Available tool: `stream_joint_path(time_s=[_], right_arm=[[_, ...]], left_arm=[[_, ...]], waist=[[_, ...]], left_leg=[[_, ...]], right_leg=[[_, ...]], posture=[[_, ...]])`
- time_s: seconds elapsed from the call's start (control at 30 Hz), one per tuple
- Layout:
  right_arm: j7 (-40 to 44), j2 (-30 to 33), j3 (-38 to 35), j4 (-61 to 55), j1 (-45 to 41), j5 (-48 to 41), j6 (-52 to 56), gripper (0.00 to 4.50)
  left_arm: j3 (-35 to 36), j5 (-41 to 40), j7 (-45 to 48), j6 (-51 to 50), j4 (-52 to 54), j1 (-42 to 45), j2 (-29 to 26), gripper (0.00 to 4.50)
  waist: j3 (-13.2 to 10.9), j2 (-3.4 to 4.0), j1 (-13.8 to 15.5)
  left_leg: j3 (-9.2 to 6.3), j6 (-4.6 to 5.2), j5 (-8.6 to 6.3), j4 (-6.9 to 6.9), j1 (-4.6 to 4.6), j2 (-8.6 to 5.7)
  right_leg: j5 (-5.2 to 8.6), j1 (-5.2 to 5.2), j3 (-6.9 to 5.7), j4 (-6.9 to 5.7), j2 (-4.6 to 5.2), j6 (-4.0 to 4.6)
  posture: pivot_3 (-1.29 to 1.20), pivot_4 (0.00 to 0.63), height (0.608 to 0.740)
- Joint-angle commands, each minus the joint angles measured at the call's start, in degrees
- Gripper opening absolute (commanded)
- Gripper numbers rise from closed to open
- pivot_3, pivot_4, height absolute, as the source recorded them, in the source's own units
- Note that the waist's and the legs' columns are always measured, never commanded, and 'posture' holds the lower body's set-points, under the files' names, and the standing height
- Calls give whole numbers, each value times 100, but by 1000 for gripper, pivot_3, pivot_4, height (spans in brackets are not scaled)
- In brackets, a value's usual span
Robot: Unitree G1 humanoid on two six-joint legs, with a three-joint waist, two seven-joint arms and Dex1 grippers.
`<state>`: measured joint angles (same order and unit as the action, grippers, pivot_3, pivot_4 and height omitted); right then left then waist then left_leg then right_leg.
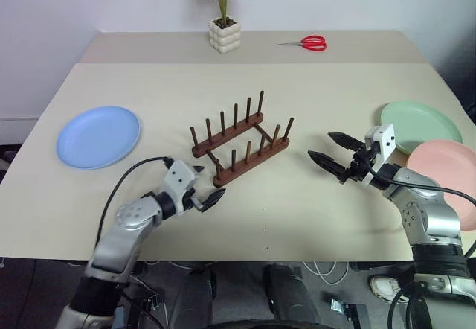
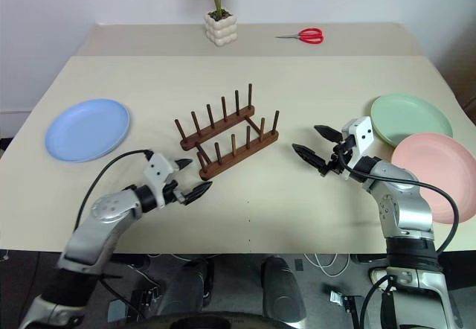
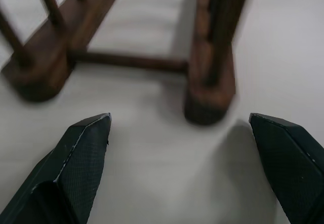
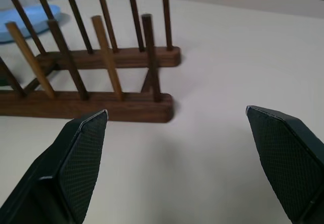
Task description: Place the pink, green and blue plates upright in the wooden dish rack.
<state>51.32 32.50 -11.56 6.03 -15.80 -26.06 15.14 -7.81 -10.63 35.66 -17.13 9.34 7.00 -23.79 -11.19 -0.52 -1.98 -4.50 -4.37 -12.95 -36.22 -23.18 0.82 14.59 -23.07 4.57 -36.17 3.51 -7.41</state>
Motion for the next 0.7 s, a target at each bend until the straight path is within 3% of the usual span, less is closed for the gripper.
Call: stream_joint_path(time_s=[0.03, 0.17, 0.3, 0.33, 0.7], right_arm=[[-76, -12, -107, -250, 7, -92, -20, 4473], [-132, -12, -122, -275, 23, -92, -43, 4500], [-162, -10, -134, -314, 137, -84, -87, 4500], [-174, -4, -142, -330, 155, -90, -83, 4500], [-675, 172, -571, -246, 334, 152, -353, 4500]], left_arm=[[-207, 309, -159, 143, -395, 75, 111, 4500], [-331, 119, 99, 244, -420, 124, 299, 3255], [-367, 135, 269, 300, -398, 84, 245, 1194], [-379, 140, 302, 312, -402, 93, 232, 883], [-876, 119, 1662, 710, -1235, 1147, 168, 806]], waist=[[1, 2, -8], [3, 4, 5], [5, 7, 8], [5, 8, 7], [7, 10, 121]], left_leg=[[0, 0, 0, 2, 1, 0], [0, 0, 0, 2, 4, 0], [0, 0, 0, 3, 5, 0], [0, 0, 0, 5, 5, 0], [0, 0, 0, -3, 1, -2]], right_leg=[[-1, 0, 0, 0, 0, -2], [-6, 2, 0, -2, 0, -11], [-5, 3, 0, -1, 0, -10], [-4, 3, 0, 1, 0, -10], [2, 3, 0, 2, 0, 2]], posture=[[0, 150, 730], [0, 150, 730], [0, 150, 730], [0, 150, 730], [0, 150, 730]])
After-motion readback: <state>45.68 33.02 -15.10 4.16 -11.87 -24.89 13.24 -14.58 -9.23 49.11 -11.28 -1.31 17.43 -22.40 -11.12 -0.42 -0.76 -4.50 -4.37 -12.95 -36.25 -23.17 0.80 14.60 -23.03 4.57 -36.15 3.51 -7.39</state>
